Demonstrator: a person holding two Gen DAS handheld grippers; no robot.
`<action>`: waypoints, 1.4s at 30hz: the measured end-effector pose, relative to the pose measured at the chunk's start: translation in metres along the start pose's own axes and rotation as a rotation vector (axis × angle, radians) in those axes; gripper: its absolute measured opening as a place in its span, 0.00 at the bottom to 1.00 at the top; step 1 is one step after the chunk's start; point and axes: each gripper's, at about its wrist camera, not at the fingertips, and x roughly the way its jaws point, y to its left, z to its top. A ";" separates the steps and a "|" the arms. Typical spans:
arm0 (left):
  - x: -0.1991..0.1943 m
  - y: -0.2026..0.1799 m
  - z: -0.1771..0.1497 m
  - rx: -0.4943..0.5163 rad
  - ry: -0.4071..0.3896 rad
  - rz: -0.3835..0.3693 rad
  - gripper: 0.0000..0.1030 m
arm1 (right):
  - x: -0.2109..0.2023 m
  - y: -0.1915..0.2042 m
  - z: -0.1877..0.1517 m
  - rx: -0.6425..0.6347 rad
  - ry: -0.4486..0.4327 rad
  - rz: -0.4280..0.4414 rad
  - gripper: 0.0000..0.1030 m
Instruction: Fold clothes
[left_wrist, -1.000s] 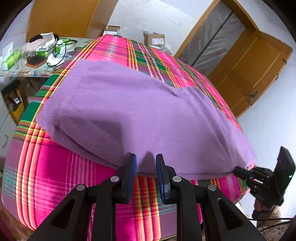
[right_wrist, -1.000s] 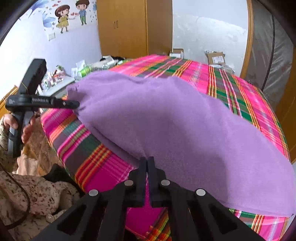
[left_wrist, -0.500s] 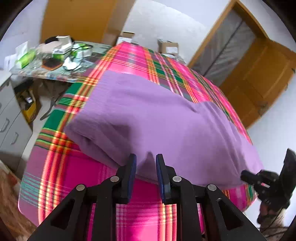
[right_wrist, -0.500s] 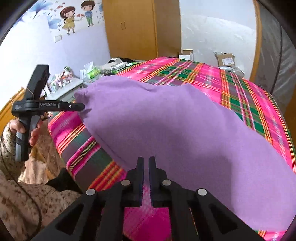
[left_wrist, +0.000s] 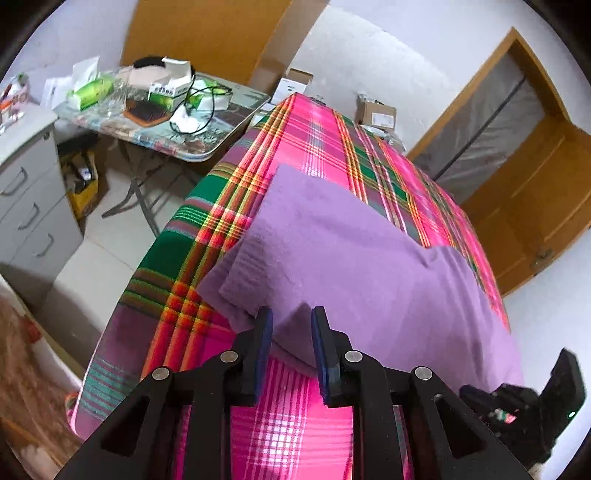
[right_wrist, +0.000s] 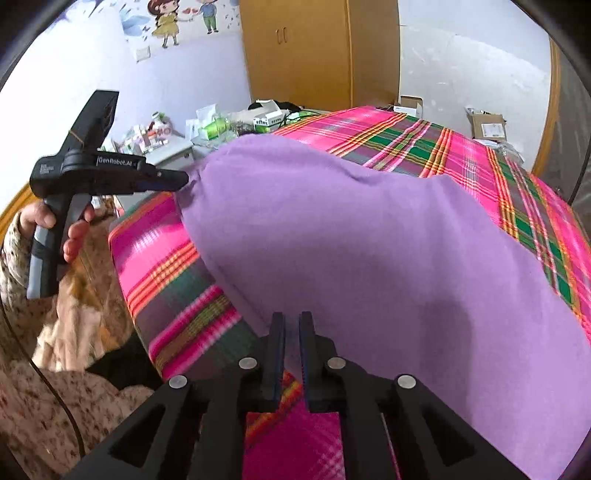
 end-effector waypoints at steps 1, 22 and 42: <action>0.000 0.000 0.000 -0.002 0.001 0.003 0.21 | 0.002 0.002 0.000 -0.007 0.006 -0.005 0.10; -0.013 0.009 0.020 -0.054 -0.049 0.063 0.22 | 0.024 0.037 0.013 -0.137 -0.009 0.120 0.02; 0.067 0.010 0.121 -0.127 0.104 -0.092 0.32 | 0.016 -0.030 0.034 0.127 -0.080 0.073 0.06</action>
